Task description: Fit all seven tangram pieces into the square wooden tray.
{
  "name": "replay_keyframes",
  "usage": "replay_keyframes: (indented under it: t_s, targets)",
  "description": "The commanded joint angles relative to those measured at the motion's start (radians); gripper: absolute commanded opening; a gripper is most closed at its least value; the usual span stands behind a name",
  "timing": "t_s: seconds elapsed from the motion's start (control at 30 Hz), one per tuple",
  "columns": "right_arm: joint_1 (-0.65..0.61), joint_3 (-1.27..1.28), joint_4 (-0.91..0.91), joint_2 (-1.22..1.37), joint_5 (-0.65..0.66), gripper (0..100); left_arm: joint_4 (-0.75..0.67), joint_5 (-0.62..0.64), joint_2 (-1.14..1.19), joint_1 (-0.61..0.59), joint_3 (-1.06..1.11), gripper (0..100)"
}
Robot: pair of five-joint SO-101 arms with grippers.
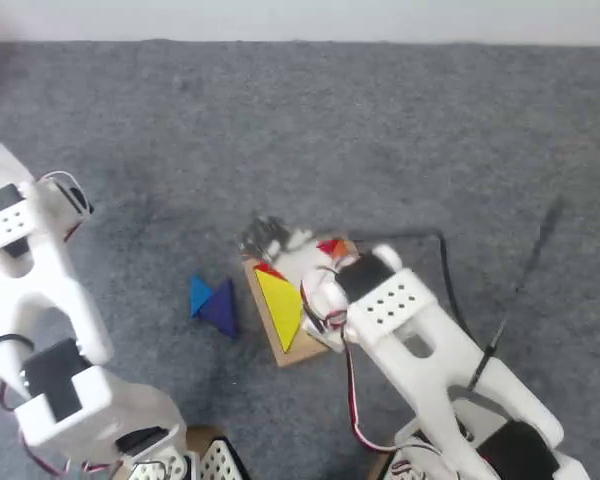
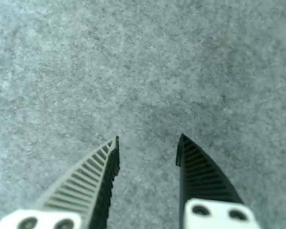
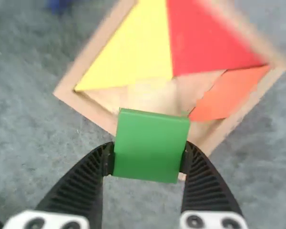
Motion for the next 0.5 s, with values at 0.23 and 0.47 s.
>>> replay_keyframes:
  t_s: [0.23,0.47]
  targets:
    - [0.015,0.032,-0.239,0.223,0.012,9.1,0.008,-0.008,-0.02,0.005,-0.007,20]
    - [0.015,-0.048,-0.248,0.326,0.075,22.9,0.008,-0.008,-0.02,0.005,-0.008,20]
